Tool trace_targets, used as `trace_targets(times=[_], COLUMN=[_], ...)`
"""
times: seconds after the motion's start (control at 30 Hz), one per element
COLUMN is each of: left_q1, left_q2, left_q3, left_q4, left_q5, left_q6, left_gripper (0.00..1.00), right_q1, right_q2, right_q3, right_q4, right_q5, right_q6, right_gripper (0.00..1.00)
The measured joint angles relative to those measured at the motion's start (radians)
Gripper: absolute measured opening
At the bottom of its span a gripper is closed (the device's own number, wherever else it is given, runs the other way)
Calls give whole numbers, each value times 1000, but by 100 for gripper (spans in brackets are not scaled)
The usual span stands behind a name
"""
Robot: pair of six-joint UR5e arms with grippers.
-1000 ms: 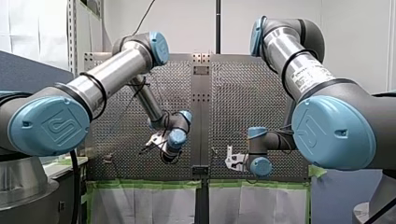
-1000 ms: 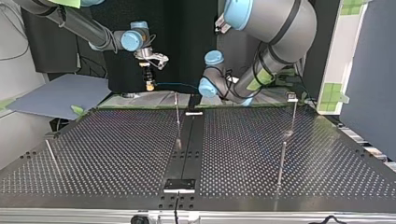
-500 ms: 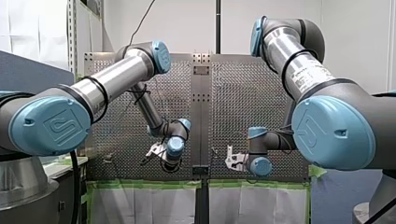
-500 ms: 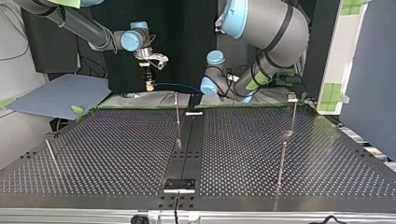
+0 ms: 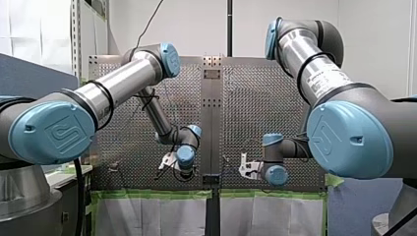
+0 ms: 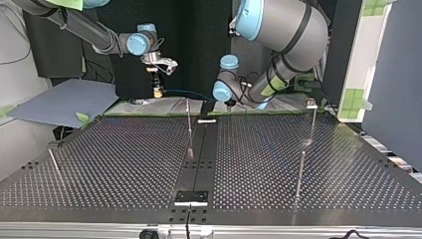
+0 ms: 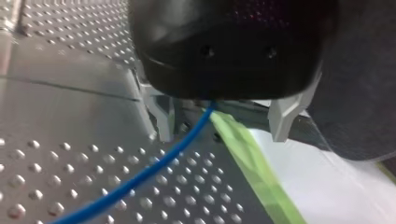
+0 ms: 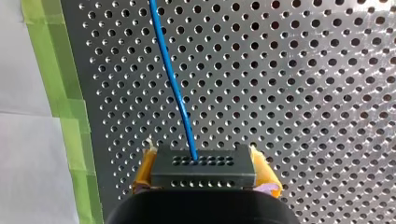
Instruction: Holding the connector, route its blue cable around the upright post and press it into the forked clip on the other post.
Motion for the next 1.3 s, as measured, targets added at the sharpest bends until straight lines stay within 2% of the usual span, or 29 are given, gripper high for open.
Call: trace_targets(times=[0.33, 0.5, 0.73, 0.9, 1.3], left_q1=[-15, -21, -29, -34, -63], left_q2=[0, 0, 0, 0, 0], left_q3=[-11, -26, -42, -47, -50], left_q4=[55, 90, 152, 192, 297], left_q5=[88, 126, 182, 189, 165], left_q6=[-88, -126, -188, -227, -333], left_gripper=[100, 100, 100, 100, 100], right_q1=[-13, -20, -34, -44, -63], right_q2=[0, 0, 0, 0, 0], right_q3=[0, 0, 0, 0, 0], right_q4=[8, 7, 3, 3, 6], right_q5=[-57, -86, -98, -99, -97], right_q6=[6, 19, 32, 35, 43], right_gripper=[0, 0, 0, 0, 0])
